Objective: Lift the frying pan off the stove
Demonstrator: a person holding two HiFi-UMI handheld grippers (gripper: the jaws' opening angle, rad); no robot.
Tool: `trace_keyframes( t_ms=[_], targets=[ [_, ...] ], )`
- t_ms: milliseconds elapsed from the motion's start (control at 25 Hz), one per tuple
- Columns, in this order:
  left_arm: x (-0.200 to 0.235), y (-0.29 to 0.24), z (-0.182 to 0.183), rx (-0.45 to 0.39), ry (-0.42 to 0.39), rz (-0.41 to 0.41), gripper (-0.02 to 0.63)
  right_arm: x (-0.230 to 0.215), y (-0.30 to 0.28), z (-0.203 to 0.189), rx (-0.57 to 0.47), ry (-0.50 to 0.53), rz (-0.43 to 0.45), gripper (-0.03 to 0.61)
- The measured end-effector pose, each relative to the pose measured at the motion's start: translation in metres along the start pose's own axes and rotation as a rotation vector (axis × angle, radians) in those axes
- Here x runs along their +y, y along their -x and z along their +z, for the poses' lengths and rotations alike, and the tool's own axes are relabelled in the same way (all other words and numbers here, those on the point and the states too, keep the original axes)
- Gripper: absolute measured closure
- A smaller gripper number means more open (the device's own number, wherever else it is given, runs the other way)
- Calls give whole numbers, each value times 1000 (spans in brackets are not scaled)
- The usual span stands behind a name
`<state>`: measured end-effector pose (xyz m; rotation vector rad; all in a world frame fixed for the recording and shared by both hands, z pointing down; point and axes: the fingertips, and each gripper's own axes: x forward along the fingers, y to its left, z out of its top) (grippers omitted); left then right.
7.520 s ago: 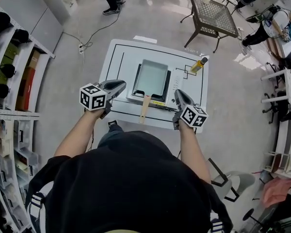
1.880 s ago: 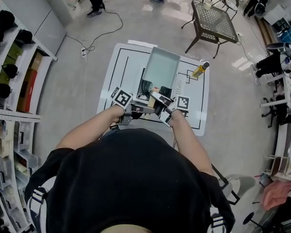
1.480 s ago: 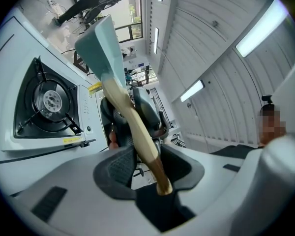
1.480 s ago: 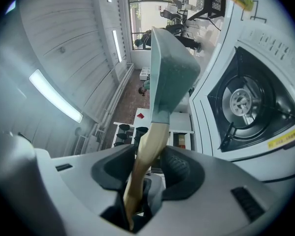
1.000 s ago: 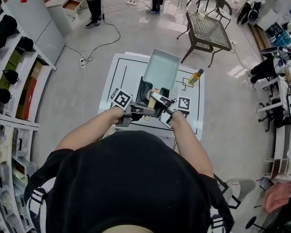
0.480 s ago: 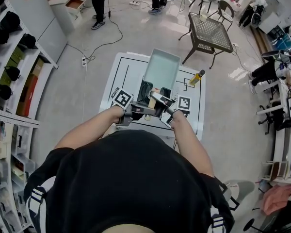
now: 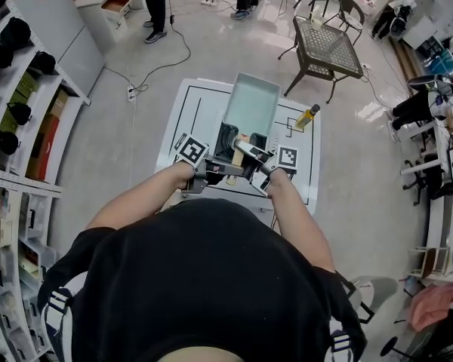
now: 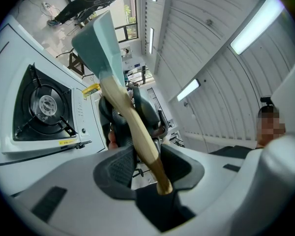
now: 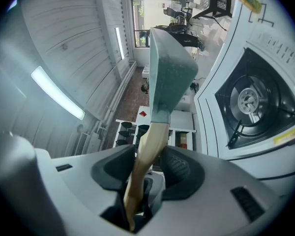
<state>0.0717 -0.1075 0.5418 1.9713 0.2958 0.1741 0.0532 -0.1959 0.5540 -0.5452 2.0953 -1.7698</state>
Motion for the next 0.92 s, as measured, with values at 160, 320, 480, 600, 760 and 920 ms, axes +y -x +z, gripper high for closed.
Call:
trace_keyframes(
  t_ms=[160, 320, 480, 600, 760, 920],
  targets=[
    [0, 0, -1, 2, 0, -2, 456, -1, 0, 0, -5, 3, 0, 414],
    [2, 0, 0, 0, 4, -4, 456, -2, 0, 0, -4, 0, -4, 414],
    [2, 1, 0, -2, 5, -7, 456, -3, -1, 1, -5, 0, -4, 414],
    [2, 0, -1, -1, 6, -9, 456, -4, -1, -1, -4, 3, -8, 414],
    [3, 0, -2, 1, 10, -9, 456, -5, 0, -2, -6, -6, -2, 414],
    [6, -1, -3, 1, 14, -7, 456, -8, 2, -1, -9, -12, -2, 413]
  ],
)
